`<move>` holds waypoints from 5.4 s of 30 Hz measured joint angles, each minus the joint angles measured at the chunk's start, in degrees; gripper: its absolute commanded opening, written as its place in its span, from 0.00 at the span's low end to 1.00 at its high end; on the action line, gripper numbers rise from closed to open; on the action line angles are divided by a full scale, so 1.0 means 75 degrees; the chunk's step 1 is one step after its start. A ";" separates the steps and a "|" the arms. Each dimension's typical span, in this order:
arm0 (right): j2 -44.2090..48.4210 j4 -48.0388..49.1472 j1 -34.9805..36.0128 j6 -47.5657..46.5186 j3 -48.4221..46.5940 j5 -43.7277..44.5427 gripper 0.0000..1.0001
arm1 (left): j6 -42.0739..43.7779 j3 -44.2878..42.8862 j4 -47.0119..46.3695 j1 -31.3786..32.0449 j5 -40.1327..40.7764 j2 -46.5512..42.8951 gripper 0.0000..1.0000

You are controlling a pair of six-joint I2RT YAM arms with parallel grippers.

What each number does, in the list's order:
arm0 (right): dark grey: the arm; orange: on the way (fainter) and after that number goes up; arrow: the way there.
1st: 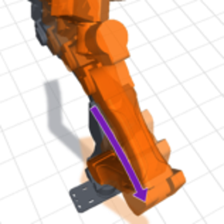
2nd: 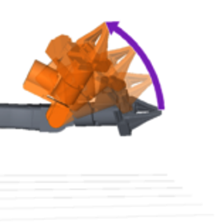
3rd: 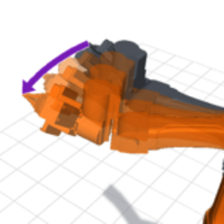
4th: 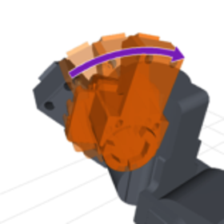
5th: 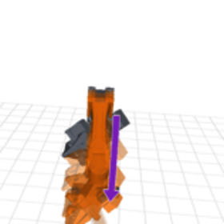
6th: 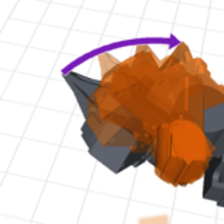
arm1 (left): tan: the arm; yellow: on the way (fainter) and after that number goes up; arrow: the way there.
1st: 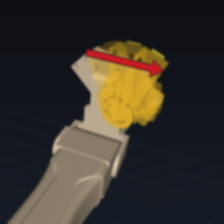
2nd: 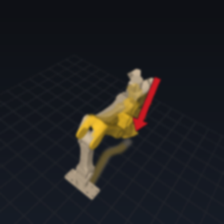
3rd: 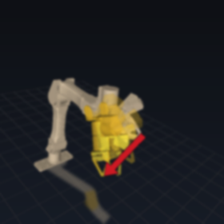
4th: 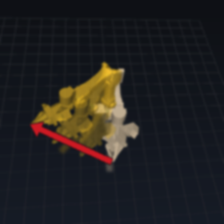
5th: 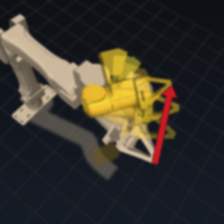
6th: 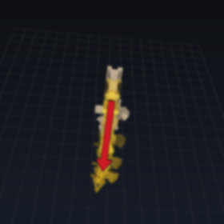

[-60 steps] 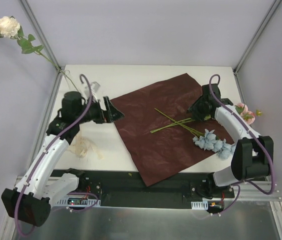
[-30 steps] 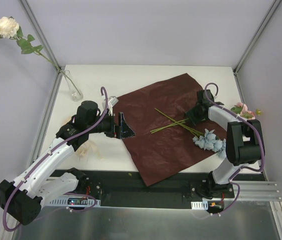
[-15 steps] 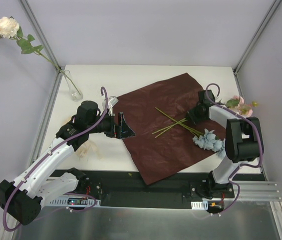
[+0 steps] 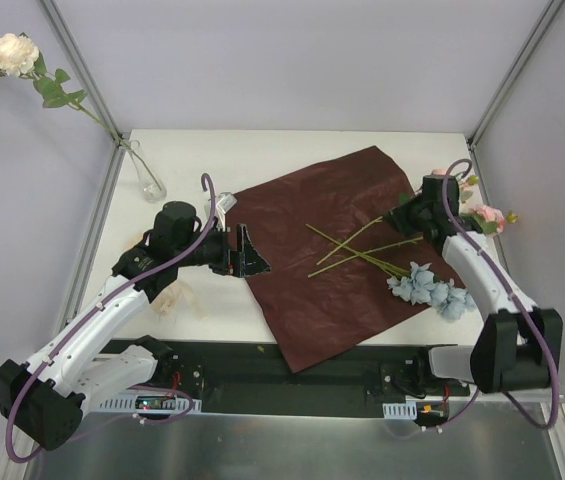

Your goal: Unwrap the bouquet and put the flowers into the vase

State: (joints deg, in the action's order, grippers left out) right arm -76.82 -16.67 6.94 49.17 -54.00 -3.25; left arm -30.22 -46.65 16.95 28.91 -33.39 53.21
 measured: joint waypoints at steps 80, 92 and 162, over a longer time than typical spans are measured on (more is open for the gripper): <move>0.2978 -0.0189 0.4351 -0.7166 -0.0239 0.0583 0.80 | 0.4884 -1.1267 0.0583 -0.3622 0.6114 0.5933 0.00; 0.2806 -0.0207 0.4336 -0.7073 -0.0184 0.0592 0.80 | 0.4523 -1.1211 0.0425 -0.4150 0.6015 0.6073 0.00; 0.2468 0.0000 0.4301 -0.6749 -0.0082 0.0303 0.80 | 0.2873 -0.8536 -0.0455 -0.4919 0.6350 0.6379 0.00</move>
State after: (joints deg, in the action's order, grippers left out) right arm -58.30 -16.67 39.20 -1.45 -54.61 -0.97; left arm -8.67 -110.67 13.54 -7.99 14.24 101.06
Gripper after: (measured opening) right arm 0.806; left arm 0.025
